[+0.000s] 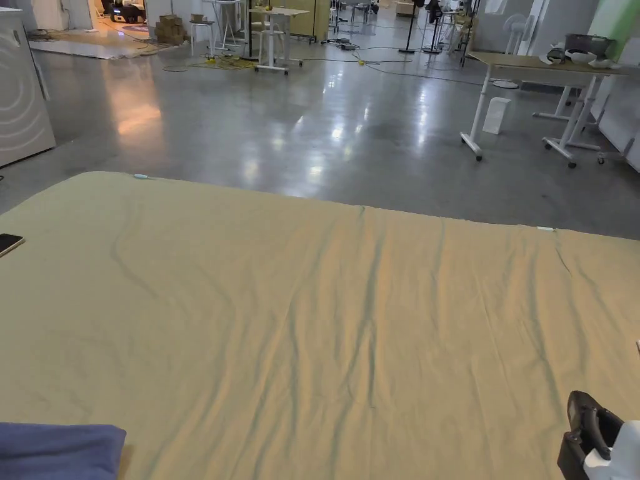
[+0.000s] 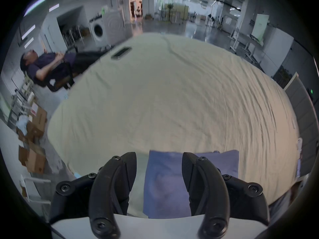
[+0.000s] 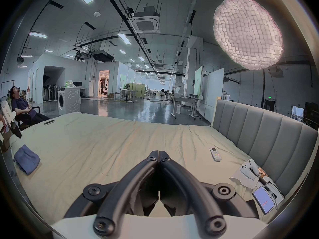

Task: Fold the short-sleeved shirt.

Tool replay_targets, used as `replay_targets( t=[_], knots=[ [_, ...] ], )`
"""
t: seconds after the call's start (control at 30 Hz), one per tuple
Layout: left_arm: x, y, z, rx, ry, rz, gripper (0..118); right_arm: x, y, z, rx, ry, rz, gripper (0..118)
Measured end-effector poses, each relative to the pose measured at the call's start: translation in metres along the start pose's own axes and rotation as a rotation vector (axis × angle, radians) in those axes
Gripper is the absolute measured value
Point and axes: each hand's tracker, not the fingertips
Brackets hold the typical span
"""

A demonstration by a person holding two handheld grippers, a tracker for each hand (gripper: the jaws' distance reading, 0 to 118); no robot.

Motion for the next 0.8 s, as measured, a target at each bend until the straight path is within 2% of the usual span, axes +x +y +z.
replay_targets(
  t=[0.03, 0.1, 0.2, 0.3, 0.43, 0.53, 0.67, 0.7, 0.73, 0.8],
  knots=[
    [-0.010, 0.007, -0.019, 0.028, 0.024, -0.041, 56, -0.001, -0.001, 0.000, 0.000, 0.004, 0.002, 0],
    [0.021, -0.004, -0.014, 0.129, 0.046, -0.133, 56, -0.002, -0.002, -0.001, -0.003, 0.008, 0.006, 0],
    [0.079, -0.033, 0.000, 0.249, -0.007, -0.196, 55, -0.004, -0.007, -0.006, -0.017, 0.009, 0.002, 0],
    [0.141, -0.056, 0.008, 0.346, -0.108, -0.191, 54, -0.004, -0.010, -0.012, -0.033, 0.010, -0.014, 0],
    [0.214, -0.082, 0.005, 0.466, -0.150, -0.176, 53, -0.003, -0.009, -0.017, -0.040, -0.003, -0.024, 0],
    [0.266, -0.099, 0.018, 0.526, -0.198, -0.139, 44, -0.002, -0.006, -0.019, -0.034, -0.007, -0.032, 0],
    [0.330, -0.118, 0.054, 0.622, -0.204, -0.139, 38, 0.004, -0.005, -0.024, -0.026, -0.018, -0.042, 0],
    [0.333, -0.112, 0.047, 0.644, -0.213, -0.151, 34, 0.005, -0.004, -0.025, -0.024, -0.020, -0.043, 0],
    [0.342, -0.113, 0.052, 0.665, -0.209, -0.154, 19, 0.007, -0.005, -0.026, -0.022, -0.018, -0.045, 0],
    [0.357, -0.113, 0.064, 0.699, -0.195, -0.164, 13, 0.008, -0.005, -0.026, -0.015, -0.021, -0.044, 0]
  ],
)
